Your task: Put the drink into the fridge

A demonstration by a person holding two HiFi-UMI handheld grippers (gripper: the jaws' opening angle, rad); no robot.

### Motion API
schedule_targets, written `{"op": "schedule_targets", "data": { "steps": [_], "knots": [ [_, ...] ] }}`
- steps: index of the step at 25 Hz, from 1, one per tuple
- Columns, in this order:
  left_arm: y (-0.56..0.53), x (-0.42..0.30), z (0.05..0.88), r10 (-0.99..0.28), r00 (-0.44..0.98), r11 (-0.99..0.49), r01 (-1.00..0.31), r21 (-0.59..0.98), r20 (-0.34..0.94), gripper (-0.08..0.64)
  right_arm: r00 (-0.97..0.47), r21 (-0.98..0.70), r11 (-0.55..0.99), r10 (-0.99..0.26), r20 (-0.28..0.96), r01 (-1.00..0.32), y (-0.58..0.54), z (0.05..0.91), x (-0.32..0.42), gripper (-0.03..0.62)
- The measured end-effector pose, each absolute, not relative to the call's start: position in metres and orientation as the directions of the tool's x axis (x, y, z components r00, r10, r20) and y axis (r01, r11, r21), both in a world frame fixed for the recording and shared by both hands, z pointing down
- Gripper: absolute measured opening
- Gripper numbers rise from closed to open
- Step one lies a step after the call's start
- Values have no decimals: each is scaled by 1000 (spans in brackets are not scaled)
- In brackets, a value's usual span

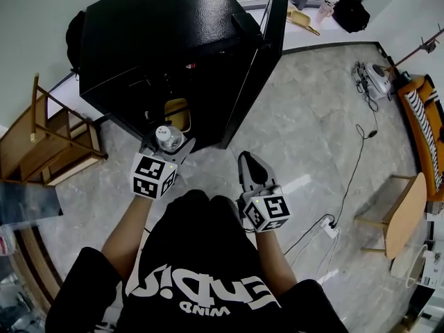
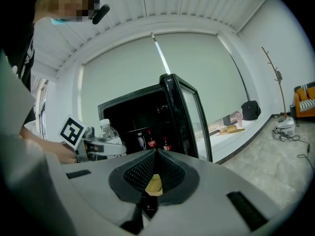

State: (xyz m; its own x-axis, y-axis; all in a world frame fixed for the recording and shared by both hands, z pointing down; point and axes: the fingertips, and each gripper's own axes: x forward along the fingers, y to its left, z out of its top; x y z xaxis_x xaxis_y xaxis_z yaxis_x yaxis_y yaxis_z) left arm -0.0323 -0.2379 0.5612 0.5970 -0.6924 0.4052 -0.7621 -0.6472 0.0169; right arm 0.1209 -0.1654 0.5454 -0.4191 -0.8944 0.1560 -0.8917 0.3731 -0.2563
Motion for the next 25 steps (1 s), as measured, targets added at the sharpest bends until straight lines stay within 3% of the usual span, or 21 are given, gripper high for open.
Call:
{"op": "schedule_targets", "data": {
  "steps": [15,25],
  "knots": [
    [-347,-51,622,-810,464,-486,-873,34,358,313,-410,-240,363,-893,187,-900,-162,553,129,23],
    [-414,-47,646,-841,431,-455,-891,3,326,313,-411,-247,358,-886,213,-900,-164,563,128,23]
  ]
}}
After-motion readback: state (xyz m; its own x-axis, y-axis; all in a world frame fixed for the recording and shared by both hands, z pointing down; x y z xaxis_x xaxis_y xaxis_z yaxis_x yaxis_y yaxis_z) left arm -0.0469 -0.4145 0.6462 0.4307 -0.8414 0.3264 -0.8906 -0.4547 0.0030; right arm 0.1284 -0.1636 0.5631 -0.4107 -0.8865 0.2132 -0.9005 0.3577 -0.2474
